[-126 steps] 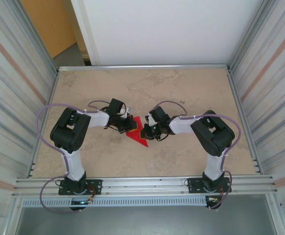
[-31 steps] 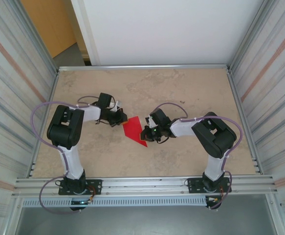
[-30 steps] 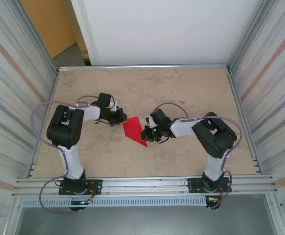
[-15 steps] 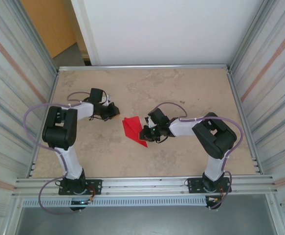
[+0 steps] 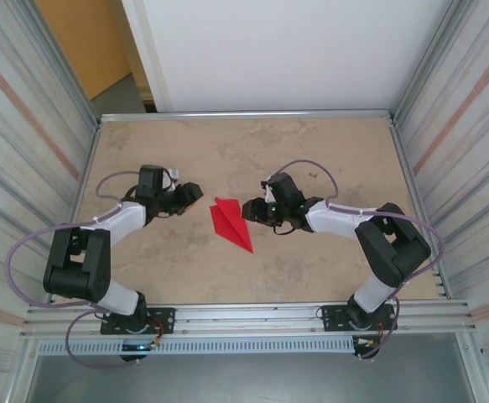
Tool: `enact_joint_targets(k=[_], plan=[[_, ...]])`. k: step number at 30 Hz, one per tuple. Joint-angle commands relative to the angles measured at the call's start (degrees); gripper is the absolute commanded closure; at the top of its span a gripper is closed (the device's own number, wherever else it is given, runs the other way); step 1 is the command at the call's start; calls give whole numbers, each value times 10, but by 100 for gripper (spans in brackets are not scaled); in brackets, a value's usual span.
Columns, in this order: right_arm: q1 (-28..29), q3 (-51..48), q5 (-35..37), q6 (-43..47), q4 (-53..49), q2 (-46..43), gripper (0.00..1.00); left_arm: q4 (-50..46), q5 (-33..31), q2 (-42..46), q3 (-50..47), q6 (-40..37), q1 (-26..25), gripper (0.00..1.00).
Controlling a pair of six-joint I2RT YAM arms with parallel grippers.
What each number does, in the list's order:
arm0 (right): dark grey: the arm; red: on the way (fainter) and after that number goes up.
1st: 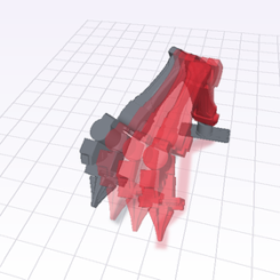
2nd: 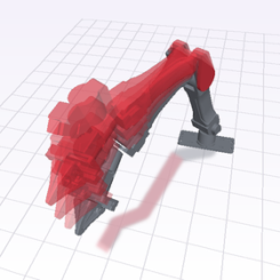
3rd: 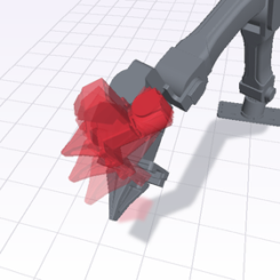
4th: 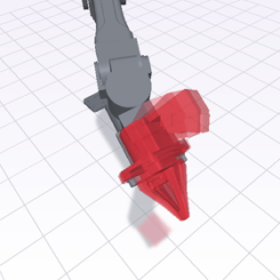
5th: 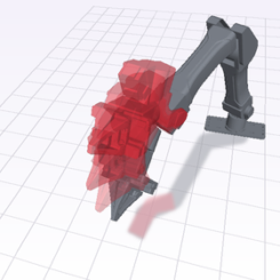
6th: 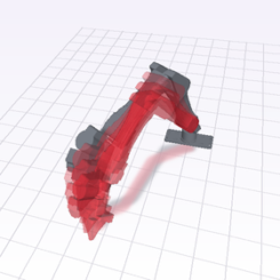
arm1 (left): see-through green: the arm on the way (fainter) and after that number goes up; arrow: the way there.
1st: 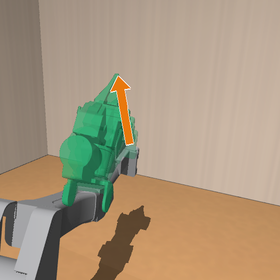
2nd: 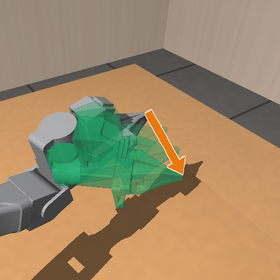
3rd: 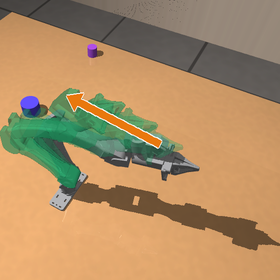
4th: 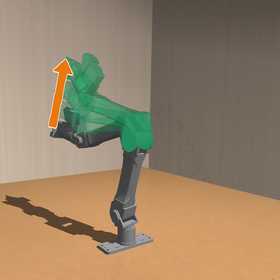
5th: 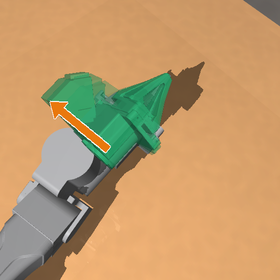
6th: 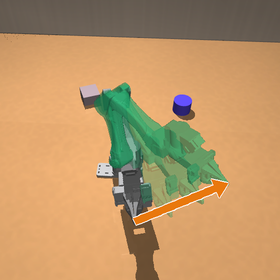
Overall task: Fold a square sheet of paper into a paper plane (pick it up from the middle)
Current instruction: Pick up the paper from the center of the table.
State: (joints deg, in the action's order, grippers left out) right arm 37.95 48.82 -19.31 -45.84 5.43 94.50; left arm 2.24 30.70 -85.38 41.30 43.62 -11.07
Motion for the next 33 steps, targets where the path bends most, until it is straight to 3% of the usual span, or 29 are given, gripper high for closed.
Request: enact_joint_targets(k=[1,14,26,33], plan=[[-3,6,-4,46,2,19,53,45,32,10,-21,26,-21,49],[-21,54,-95,80,34,97,62,108,67,-38,-47,37,-74,48],[-20,68,-104,82,35,118,64,104,64,-42,-46,33,-74,48],[-20,58,-125,80,67,94,87,105,71,-26,-44,34,-69,48]])
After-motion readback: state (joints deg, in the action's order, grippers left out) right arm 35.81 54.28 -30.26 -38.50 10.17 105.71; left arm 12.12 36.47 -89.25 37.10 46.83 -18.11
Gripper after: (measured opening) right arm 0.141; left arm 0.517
